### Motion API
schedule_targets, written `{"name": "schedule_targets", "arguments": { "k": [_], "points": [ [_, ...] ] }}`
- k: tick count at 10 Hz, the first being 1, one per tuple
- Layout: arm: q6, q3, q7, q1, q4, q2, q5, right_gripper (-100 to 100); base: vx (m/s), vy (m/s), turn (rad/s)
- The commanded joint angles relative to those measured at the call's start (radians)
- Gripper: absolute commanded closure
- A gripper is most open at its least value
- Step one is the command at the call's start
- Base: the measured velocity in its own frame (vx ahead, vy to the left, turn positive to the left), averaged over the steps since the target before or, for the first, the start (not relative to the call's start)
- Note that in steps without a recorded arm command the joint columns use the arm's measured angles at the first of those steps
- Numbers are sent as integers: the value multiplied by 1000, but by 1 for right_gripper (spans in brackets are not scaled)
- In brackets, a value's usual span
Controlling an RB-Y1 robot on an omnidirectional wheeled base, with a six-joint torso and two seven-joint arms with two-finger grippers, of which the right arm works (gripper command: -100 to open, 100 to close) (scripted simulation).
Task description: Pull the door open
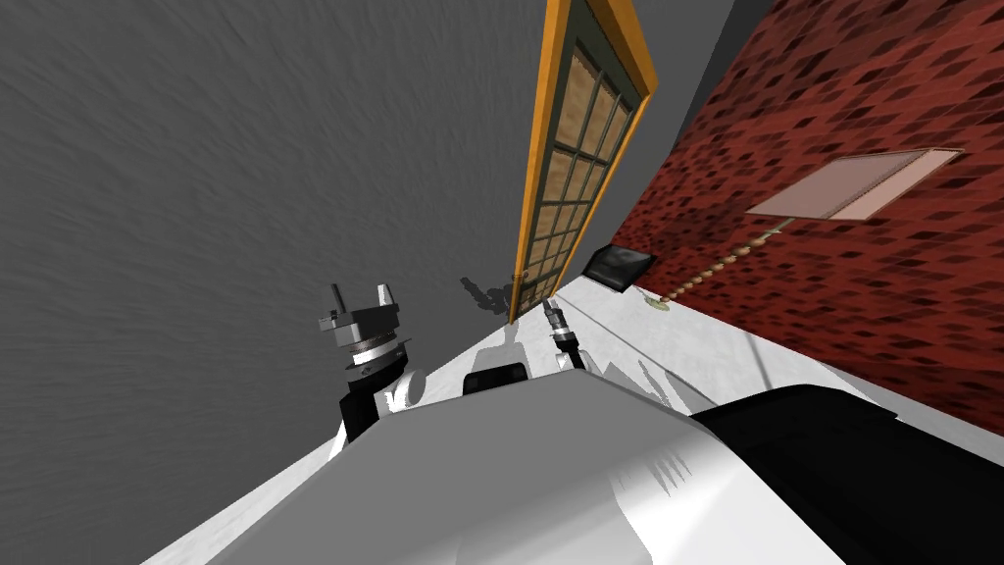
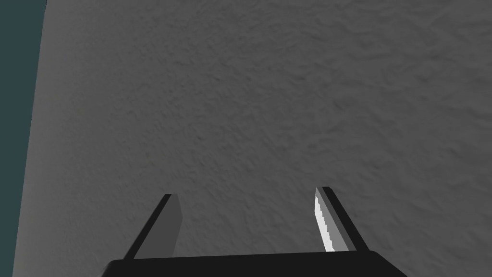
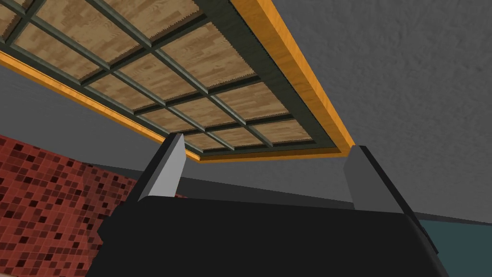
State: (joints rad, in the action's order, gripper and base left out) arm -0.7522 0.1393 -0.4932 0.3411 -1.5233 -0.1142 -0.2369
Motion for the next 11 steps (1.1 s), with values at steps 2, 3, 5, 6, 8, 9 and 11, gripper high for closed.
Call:
{"name": "schedule_targets", "arguments": {
  "k": [2, 3, 5, 6, 8, 9, 11],
  "points": [
    [-19, 9, -44, -8, 46, 0, -27, -100, 86, -71, 81],
    [-26, 14, -60, -12, 66, -1, -37, -100, 67, -82, 107],
    [-41, 23, -90, -20, 104, -3, -56, -100, 70, -81, 85],
    [-49, 27, -105, -24, 123, -4, -65, -100, 68, -87, 88],
    [-63, 36, -136, -31, 161, -6, -84, -100, 71, -83, 96],
    [-71, 40, -151, -35, 180, -6, -94, -100, 85, -95, 87],
    [-85, 49, -180, -42, 216, -7, -112, -100, 81, -89, 78]
  ]
}}
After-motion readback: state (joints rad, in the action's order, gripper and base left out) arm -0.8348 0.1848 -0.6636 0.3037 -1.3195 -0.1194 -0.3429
